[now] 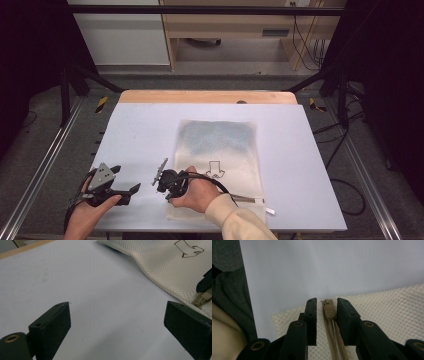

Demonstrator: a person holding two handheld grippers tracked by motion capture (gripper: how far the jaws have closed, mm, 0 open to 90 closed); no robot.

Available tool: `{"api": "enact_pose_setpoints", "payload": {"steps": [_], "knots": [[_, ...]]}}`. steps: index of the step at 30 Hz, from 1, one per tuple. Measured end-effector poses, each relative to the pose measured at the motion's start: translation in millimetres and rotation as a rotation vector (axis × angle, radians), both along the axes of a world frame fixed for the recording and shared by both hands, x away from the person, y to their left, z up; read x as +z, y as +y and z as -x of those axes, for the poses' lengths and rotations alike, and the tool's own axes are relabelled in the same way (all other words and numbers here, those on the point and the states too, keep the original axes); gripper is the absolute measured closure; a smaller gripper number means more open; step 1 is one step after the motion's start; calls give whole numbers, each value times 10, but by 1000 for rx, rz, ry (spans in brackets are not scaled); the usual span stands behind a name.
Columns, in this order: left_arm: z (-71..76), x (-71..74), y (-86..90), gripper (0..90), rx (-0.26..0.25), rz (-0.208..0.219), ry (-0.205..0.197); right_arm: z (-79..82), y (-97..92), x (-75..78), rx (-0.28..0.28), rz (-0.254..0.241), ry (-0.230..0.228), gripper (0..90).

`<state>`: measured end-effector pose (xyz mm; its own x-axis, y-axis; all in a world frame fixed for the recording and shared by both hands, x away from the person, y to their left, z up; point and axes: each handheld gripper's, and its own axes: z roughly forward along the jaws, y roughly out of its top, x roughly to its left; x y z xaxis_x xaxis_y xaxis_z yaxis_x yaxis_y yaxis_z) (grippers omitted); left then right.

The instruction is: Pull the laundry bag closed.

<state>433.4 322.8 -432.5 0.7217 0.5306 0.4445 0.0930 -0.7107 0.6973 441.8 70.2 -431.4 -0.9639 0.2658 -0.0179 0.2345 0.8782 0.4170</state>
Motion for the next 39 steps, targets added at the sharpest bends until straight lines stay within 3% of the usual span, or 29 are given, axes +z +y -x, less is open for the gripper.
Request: {"api": "enact_pose_setpoints", "payload": {"steps": [4,13,21,26,29,39], "knots": [[18,10,-15,77,-12,14,9,-20,8,-17,2,22,0,772],[117,50,-122,80,-41,47,13,-37,6,-22,7,15,4,815],[150,27,-232,104,-110,81,75,-38,-55,105,22,-26,1,819],[163,1,-344,123,-162,83,92,-27,-103,194,31,-46,2,819],[179,-4,-387,127,-167,81,89,-25,-120,218,34,-56,-2,819],[156,-84,-622,192,-258,128,168,-21,-165,287,38,-71,-14,819]]}}
